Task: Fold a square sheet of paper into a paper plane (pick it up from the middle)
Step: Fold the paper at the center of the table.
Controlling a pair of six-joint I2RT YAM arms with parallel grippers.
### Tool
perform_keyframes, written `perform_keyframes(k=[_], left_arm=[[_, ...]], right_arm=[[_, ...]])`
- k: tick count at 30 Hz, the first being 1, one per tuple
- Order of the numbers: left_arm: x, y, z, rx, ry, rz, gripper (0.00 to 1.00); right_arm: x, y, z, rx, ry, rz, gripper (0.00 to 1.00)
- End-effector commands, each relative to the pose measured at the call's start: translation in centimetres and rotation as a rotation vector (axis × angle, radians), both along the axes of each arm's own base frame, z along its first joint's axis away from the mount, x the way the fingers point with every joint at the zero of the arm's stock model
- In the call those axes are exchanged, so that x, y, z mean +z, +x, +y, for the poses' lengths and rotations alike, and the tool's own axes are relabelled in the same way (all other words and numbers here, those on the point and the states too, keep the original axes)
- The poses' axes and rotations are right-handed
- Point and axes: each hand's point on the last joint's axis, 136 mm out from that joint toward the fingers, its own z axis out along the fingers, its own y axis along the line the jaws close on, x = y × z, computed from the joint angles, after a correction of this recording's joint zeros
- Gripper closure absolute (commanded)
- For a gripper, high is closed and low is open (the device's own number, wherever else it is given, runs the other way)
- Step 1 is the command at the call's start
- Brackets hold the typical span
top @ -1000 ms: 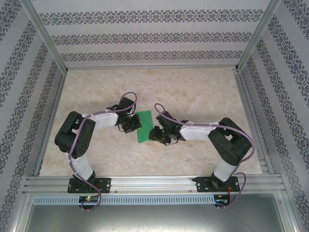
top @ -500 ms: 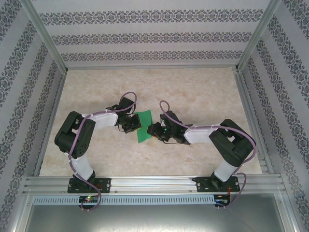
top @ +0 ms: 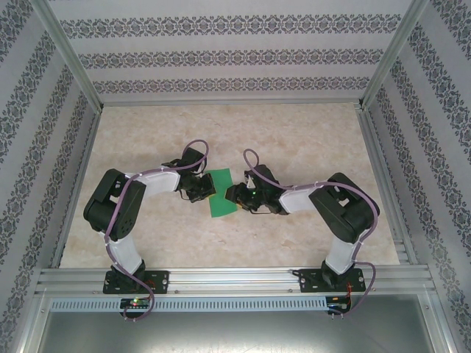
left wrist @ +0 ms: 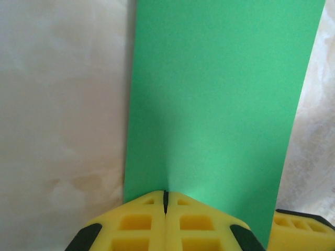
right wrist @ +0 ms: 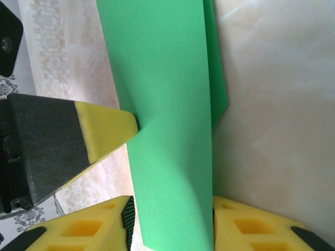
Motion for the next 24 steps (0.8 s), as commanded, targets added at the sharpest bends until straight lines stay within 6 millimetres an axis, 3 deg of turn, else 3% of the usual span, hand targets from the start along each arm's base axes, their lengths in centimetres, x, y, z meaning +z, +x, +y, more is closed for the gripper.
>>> perform_keyframes(k=[1, 7, 20, 24], left_arm=[[-3.2, -1.8, 1.8, 0.01, 0.094, 0.089, 0.95], [-2.2, -1.2, 1.2, -0.008, 0.061, 0.05, 0.95], [-2.2, -1.5, 1.1, -0.002, 0.028, 0.023, 0.95], [0.9, -0.2, -0.9, -0.054, -0.083, -0.076, 0.92]], right_arm=[[0.8, -0.5, 0.9, 0.051, 0.05, -0.014, 0.61], [-0.3, -2.3, -0.8, -0.028, 0.021, 0.083, 0.72], [0.1, -2.8, -2.3, -0.09, -0.016, 0.097, 0.93], [0.1, -3.1, -2.6, -0.091, -0.055, 0.121, 1.0]])
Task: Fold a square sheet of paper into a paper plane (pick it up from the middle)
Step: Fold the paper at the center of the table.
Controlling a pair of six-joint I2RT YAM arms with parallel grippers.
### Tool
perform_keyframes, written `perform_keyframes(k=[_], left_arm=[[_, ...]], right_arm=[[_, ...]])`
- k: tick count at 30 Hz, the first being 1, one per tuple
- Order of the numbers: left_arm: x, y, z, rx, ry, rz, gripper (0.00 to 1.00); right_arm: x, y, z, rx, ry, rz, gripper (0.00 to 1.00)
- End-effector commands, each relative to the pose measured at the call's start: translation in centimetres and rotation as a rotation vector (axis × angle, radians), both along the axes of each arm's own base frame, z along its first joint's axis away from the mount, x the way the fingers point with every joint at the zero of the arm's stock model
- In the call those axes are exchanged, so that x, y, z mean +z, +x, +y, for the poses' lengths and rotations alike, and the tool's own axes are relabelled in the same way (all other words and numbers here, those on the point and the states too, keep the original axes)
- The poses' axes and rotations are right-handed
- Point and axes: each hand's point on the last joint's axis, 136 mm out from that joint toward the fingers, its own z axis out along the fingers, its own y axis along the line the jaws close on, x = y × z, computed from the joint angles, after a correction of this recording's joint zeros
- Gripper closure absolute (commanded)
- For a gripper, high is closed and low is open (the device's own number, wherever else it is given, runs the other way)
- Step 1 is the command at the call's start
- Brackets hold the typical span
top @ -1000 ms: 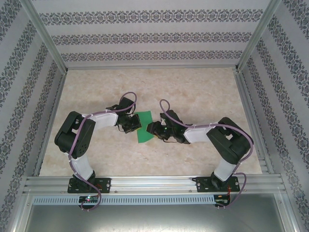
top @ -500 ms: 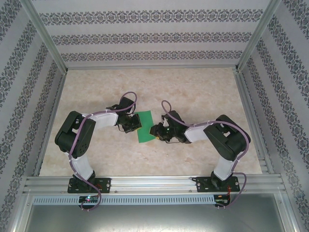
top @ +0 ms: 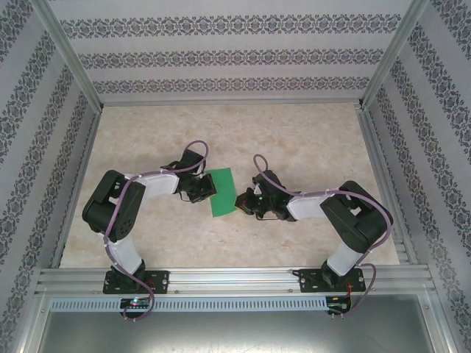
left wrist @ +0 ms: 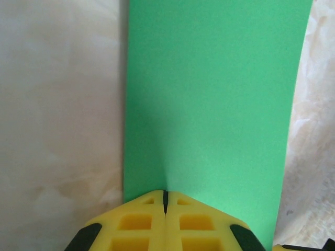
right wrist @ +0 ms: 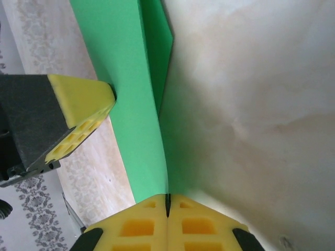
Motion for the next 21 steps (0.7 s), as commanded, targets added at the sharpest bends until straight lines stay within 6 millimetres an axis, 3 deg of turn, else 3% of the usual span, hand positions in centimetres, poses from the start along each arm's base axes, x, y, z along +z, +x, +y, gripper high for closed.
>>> perform_keyframes(k=[1, 3, 8, 13, 21], left_arm=[[1.7, 0.2, -0.7, -0.039, -0.057, -0.062, 0.91], [3.0, 0.8, -0.8, -0.048, -0.063, -0.11, 0.88], [2.4, 1.5, -0.3, -0.009, -0.063, -0.149, 0.82], [0.8, 2.2, 0.1, 0.018, -0.04, -0.118, 0.86], [-2.1, 0.8, 1.1, 0.019, 0.024, -0.016, 0.91]], right_arm=[[0.2, -0.4, -0.2, 0.0, -0.043, 0.02, 1.0], [0.3, -0.4, 0.1, 0.01, -0.049, 0.029, 1.0], [0.1, -0.4, 0.5, 0.037, -0.082, 0.061, 1.0], [0.7, -0.2, 0.7, 0.054, -0.107, 0.077, 1.0], [2.1, 1.1, 2.4, 0.074, -0.089, 0.07, 1.0]])
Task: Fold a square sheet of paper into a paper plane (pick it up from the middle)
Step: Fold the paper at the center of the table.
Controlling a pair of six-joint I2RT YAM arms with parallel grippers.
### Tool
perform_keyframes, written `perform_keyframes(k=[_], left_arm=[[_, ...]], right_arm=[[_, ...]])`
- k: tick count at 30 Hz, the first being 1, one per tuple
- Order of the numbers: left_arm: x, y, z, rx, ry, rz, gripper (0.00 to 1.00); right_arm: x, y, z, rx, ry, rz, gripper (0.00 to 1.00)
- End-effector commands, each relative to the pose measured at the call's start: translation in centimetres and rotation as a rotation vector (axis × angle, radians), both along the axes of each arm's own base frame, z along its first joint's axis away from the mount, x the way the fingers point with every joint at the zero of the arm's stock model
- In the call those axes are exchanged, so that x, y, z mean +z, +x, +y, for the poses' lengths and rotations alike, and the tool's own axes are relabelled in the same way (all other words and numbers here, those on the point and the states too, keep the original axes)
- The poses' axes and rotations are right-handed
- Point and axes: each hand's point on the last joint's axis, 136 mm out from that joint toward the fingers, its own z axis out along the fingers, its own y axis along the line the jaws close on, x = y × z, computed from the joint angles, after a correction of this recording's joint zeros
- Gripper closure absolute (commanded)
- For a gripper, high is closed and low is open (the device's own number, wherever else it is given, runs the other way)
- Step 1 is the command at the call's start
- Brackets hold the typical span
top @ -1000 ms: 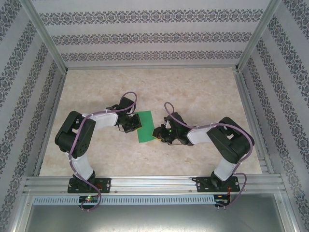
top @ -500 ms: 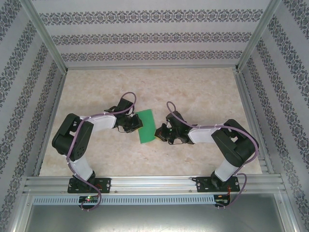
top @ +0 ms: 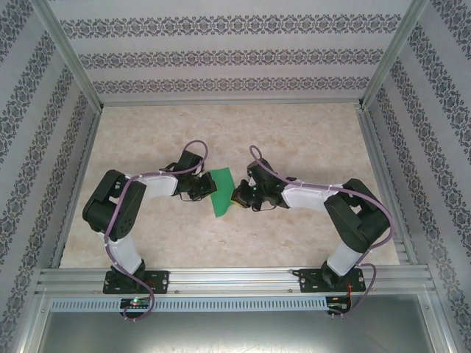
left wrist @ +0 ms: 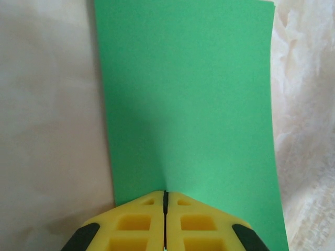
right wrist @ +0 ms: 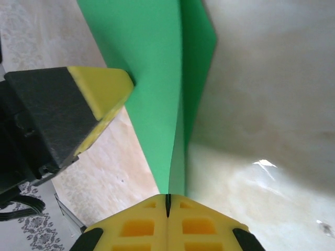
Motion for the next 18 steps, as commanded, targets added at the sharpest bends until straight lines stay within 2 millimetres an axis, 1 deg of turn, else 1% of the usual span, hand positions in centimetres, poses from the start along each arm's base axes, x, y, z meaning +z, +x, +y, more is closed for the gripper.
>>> perform_keyframes(k=[1, 4, 7, 9, 12, 14, 16, 18], left_arm=[[-2.2, -0.8, 1.2, 0.014, 0.058, 0.067, 0.91], [-2.6, -1.2, 1.4, 0.007, 0.069, 0.084, 0.92], [-2.1, -1.3, 1.3, -0.01, 0.07, 0.076, 0.91], [-1.1, -1.0, 1.2, -0.022, 0.064, 0.053, 0.91], [1.8, 0.3, 0.7, -0.03, 0.011, -0.016, 0.88], [3.5, 1.1, 0.7, -0.027, -0.006, -0.057, 0.83], [3.9, 1.6, 1.1, -0.022, 0.012, -0.064, 0.81], [3.2, 2.0, 1.5, -0.012, 0.023, -0.044, 0.8]], right_arm=[[-0.1, -0.1, 1.3, 0.04, -0.003, 0.012, 0.99], [0.2, 0.8, 2.4, 0.041, 0.019, -0.001, 0.99], [-0.1, 1.4, 3.2, 0.042, 0.023, -0.011, 0.98], [-0.5, 1.7, 3.5, 0.035, 0.02, -0.013, 0.98], [-0.9, 2.1, 3.5, 0.004, 0.01, -0.021, 0.98], [-1.0, 2.2, 3.4, -0.016, -0.006, -0.023, 0.98], [-1.1, 2.4, 3.1, -0.027, -0.022, -0.034, 0.98], [-1.1, 2.5, 3.0, -0.032, -0.03, -0.041, 0.98]])
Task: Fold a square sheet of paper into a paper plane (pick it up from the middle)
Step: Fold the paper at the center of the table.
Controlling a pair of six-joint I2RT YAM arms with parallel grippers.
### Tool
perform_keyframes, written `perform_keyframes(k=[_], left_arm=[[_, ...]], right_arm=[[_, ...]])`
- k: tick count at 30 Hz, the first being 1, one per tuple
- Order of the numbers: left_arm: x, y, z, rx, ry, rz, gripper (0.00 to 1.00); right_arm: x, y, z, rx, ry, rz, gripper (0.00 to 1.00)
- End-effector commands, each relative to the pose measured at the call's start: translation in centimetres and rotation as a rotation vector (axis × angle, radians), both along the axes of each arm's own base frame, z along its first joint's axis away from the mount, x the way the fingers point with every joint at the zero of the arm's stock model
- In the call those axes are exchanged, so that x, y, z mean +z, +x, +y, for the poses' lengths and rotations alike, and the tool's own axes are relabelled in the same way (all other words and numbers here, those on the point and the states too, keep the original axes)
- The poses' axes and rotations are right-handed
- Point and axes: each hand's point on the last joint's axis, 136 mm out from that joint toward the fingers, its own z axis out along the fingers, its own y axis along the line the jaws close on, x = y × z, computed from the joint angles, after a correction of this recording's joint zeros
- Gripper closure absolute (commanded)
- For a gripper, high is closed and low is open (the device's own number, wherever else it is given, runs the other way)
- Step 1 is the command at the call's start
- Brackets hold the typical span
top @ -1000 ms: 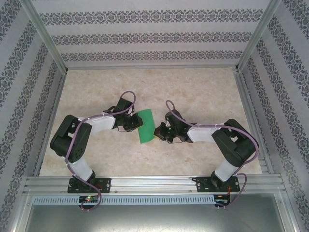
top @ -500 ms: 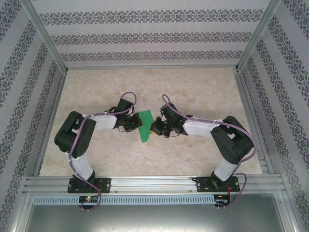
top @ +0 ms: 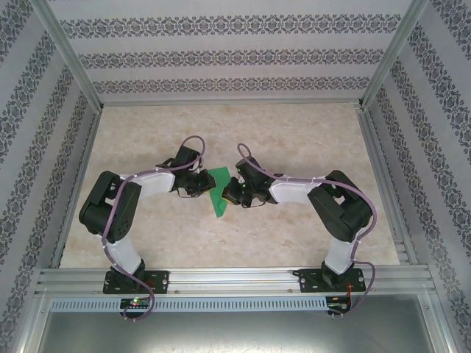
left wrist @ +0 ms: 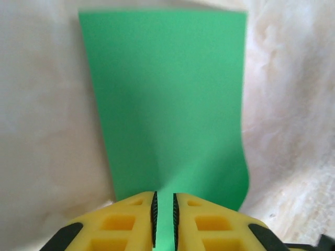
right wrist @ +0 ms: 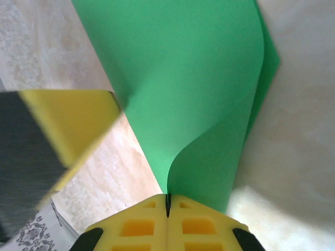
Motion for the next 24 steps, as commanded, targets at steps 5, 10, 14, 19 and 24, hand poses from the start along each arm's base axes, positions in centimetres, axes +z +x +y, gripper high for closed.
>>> perform_keyframes(k=[5, 10, 14, 19, 24], left_arm=[[-1.5, 1.4, 0.7, 0.012, 0.026, 0.056, 0.86], [-3.0, 1.0, 0.9, 0.007, 0.051, 0.106, 0.9], [-3.4, 0.6, 1.1, 0.003, 0.064, 0.119, 0.91], [-3.8, 0.3, 1.3, -0.006, 0.074, 0.134, 0.91], [-4.0, 0.1, 1.3, -0.011, 0.073, 0.139, 0.91]], right_arm=[[0.0, 1.3, 0.9, -0.037, 0.008, -0.033, 0.98], [-0.2, 1.8, 1.4, -0.051, 0.032, -0.037, 0.98], [-0.3, 1.9, 1.9, -0.044, 0.043, -0.042, 0.98], [-0.4, 2.0, 2.2, -0.032, 0.044, -0.05, 0.98], [-0.9, 2.0, 2.2, -0.031, 0.031, -0.044, 0.98]])
